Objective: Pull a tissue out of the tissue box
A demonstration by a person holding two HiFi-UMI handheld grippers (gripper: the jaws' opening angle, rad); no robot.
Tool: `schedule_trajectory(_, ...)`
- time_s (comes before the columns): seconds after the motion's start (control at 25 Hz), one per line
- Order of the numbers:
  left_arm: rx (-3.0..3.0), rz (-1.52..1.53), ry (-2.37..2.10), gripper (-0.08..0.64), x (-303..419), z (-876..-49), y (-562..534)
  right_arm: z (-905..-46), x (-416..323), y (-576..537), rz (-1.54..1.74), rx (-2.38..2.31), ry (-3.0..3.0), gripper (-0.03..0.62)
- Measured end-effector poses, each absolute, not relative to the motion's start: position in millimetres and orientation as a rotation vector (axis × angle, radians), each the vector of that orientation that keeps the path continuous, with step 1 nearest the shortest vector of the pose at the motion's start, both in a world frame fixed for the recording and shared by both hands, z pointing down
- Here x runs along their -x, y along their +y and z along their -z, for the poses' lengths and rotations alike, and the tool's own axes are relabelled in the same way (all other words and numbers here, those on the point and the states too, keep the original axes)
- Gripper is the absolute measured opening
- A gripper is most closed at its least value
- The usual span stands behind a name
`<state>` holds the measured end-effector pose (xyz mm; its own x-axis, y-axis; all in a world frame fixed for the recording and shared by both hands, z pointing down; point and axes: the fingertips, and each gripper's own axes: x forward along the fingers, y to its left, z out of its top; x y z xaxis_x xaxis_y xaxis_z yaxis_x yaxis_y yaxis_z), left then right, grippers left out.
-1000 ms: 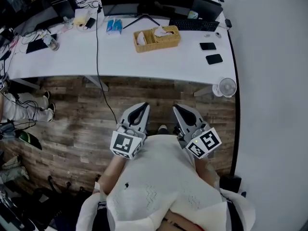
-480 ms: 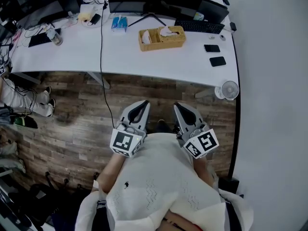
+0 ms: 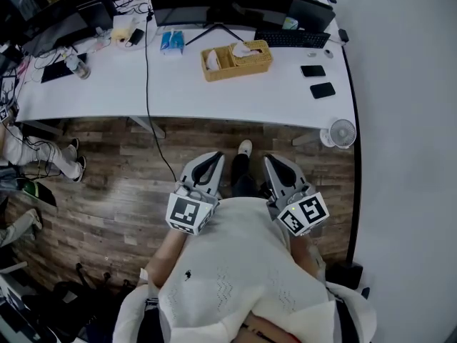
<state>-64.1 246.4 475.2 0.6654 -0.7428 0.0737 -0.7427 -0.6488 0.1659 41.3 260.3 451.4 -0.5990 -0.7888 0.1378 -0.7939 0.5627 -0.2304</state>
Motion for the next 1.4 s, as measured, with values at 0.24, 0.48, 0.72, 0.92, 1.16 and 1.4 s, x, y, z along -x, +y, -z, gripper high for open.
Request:
schedule_trajectory(0.24,-2.672,-0.009,-1.284,0.015,76.7,-476.6,220.9,-450.7,-36.7,230.8,-0.394,-1.36,-2.788,0.002)
schedule_trajectory(0.48,-2.653,-0.021,-1.312,0.015,74.4,-479.3,191.9,-450.7,-32.2,196.2,-0.367,-1.302,-2.801,0.002)
schedule_trajectory(0.72,-2.637,-0.01,-1.334,0.015,68.4,-481.4,151.7,-454.3,-36.3,154.6,-0.363,-1.263,-2.796,0.002)
schedule_trajectory(0.92,-2.628,-0.003,-1.339,0.015,62.7,-478.9,118.4,-451.3,-42.0,119.2,-0.363,-1.259,-2.795,0.002)
schedule_trajectory(1.16,-2.612,0.003,-1.341,0.015,47.9,-475.9,82.1,-448.0,-54.1,85.3,-0.356,-1.24,-2.792,0.002)
schedule_trajectory(1.4,-2.6,0.007,-1.363,0.015,33.3,-469.2,43.7,-447.4,-70.9,46.3,-0.364,-1.209,-2.787,0.002)
